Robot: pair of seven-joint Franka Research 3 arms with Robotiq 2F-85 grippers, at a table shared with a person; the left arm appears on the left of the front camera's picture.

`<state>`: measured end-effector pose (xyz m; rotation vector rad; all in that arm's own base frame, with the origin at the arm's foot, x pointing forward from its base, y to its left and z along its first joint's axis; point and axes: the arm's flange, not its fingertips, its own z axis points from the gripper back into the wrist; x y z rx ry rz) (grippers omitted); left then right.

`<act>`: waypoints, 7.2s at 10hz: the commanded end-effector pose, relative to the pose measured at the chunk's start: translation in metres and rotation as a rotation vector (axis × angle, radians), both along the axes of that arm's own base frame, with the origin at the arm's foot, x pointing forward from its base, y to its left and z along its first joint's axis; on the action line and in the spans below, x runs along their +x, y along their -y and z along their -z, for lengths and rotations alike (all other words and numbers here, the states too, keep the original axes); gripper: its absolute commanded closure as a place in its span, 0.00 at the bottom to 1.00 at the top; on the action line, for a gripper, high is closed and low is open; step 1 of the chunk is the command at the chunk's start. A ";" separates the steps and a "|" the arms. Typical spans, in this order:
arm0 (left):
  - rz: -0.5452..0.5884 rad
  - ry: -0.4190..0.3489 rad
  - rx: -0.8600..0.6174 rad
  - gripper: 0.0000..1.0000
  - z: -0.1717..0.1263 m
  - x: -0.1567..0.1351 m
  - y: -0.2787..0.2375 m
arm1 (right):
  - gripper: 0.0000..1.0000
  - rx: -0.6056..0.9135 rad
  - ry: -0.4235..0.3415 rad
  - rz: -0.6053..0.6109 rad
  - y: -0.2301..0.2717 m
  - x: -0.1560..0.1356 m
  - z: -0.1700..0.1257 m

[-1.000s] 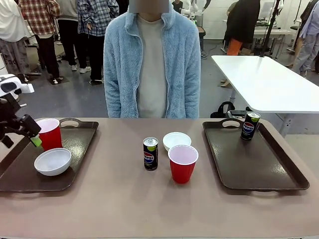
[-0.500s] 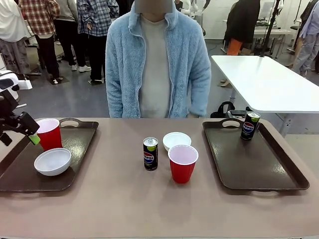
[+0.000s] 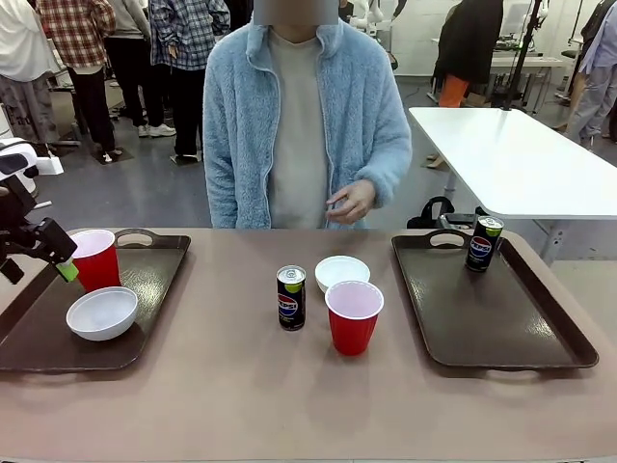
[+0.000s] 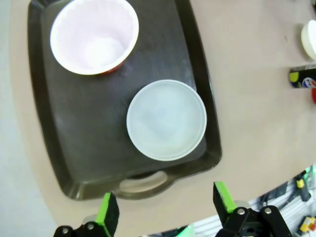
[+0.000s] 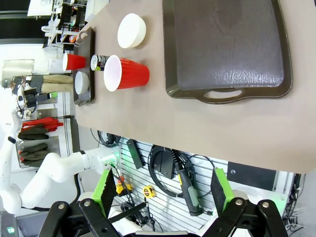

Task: Prepare tableware on both trays.
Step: Pick up a Picnic Bowl from the table and place it on a Handle tray.

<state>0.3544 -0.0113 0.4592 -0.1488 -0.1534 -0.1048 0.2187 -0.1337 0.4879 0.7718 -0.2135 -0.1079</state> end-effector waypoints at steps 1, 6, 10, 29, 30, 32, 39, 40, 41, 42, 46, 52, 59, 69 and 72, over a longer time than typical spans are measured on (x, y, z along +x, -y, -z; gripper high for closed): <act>-0.002 0.000 0.001 0.00 0.000 0.000 -0.001 | 0.00 0.014 0.008 -0.008 0.000 0.000 0.000; -0.029 0.043 -0.442 0.00 -0.035 -0.019 -0.031 | 0.00 -0.224 -0.016 0.021 -0.040 0.025 -0.035; -0.128 0.026 -0.705 0.00 -0.033 -0.052 -0.129 | 0.00 -0.367 -0.055 0.084 -0.123 0.092 -0.042; -0.167 0.024 -0.819 0.00 -0.006 -0.085 -0.193 | 0.00 -0.682 0.073 -0.238 -0.318 0.231 0.064; -0.167 0.024 -0.819 0.00 -0.006 -0.085 -0.193 | 0.00 -0.678 0.057 -0.251 -0.317 0.230 0.068; -0.167 0.024 -0.819 0.00 -0.006 -0.085 -0.193 | 0.00 -0.642 0.074 -0.298 -0.303 0.201 0.050; -0.167 0.024 -0.819 0.00 -0.006 -0.085 -0.193 | 0.00 -0.521 0.074 -0.369 -0.264 0.133 0.020; -0.167 0.024 -0.819 0.00 -0.006 -0.085 -0.193 | 0.00 -0.561 0.071 -0.358 -0.267 0.137 0.013; -0.167 0.024 -0.819 0.00 -0.006 -0.085 -0.193 | 0.00 -0.561 0.071 -0.358 -0.267 0.137 0.013; -0.167 0.024 -0.819 0.00 -0.006 -0.085 -0.193 | 0.00 -0.561 0.071 -0.358 -0.267 0.137 0.013; -0.167 0.024 -0.819 0.00 -0.006 -0.085 -0.193 | 0.00 -0.576 0.115 -0.312 -0.296 0.161 0.034; -0.167 0.024 -0.819 0.00 -0.006 -0.085 -0.193 | 0.00 -0.668 0.223 -0.157 -0.354 0.235 0.092; -0.167 0.024 -0.819 0.00 -0.006 -0.085 -0.193 | 0.00 -0.625 0.141 -0.207 -0.386 0.268 0.144; -0.167 0.024 -0.819 0.00 -0.006 -0.085 -0.193 | 1.00 -0.546 0.154 -0.237 -0.371 0.253 0.137; -0.167 0.024 -0.819 0.00 -0.006 -0.085 -0.193 | 0.92 -0.504 0.182 -0.264 -0.356 0.221 0.094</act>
